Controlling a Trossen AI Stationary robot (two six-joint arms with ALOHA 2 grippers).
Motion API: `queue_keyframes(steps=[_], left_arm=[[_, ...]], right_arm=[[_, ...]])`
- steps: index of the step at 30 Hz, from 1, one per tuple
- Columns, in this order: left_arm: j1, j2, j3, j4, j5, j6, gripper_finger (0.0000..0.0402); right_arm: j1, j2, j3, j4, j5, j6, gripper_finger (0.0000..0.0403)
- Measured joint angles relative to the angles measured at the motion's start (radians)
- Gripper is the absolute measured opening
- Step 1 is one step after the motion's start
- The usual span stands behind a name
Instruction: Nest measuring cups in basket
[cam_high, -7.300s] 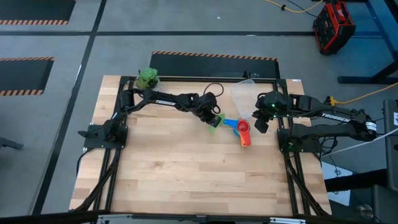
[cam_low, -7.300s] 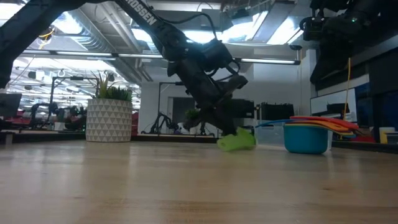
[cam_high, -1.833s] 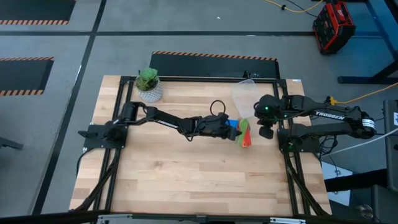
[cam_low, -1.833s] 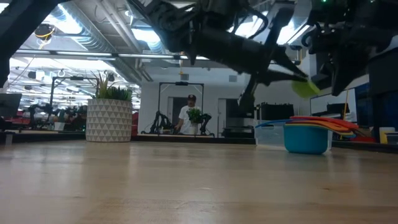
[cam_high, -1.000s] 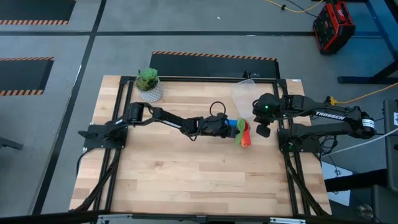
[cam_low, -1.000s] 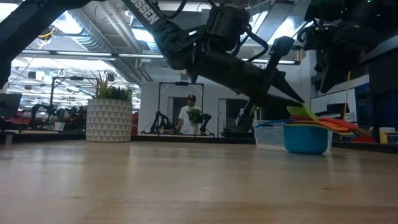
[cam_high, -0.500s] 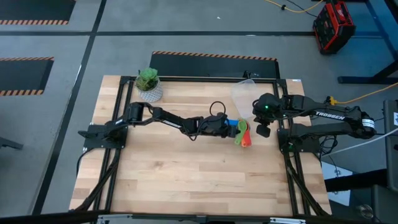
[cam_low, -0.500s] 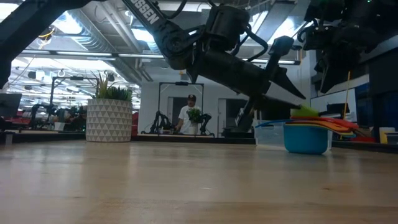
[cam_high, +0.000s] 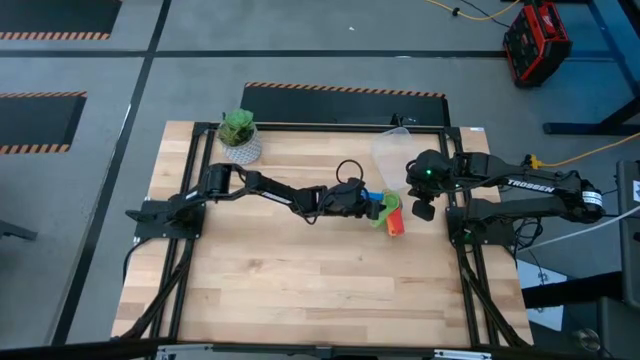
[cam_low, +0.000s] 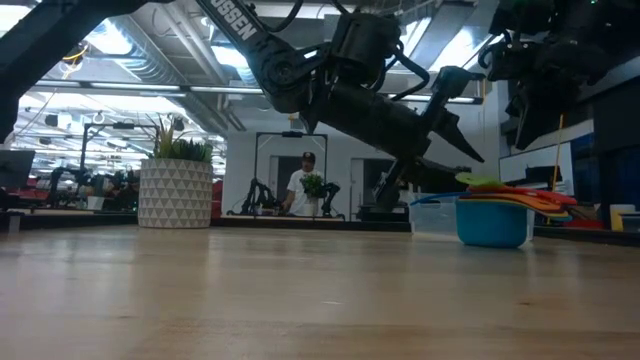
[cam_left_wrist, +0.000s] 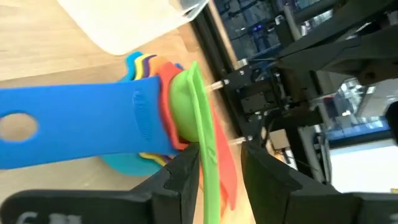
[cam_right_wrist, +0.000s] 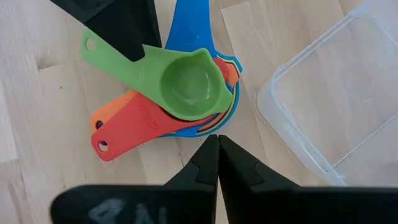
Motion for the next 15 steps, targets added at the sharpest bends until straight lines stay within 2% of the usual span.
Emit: queue_keyframes(steps=[15], left_arm=[[0.003, 0.0, 0.0, -0.033, -0.053, 0.084, 0.011]], right_arm=[[0.0, 0.0, 0.0, -0.002, 0.0, 0.0, 0.0012]])
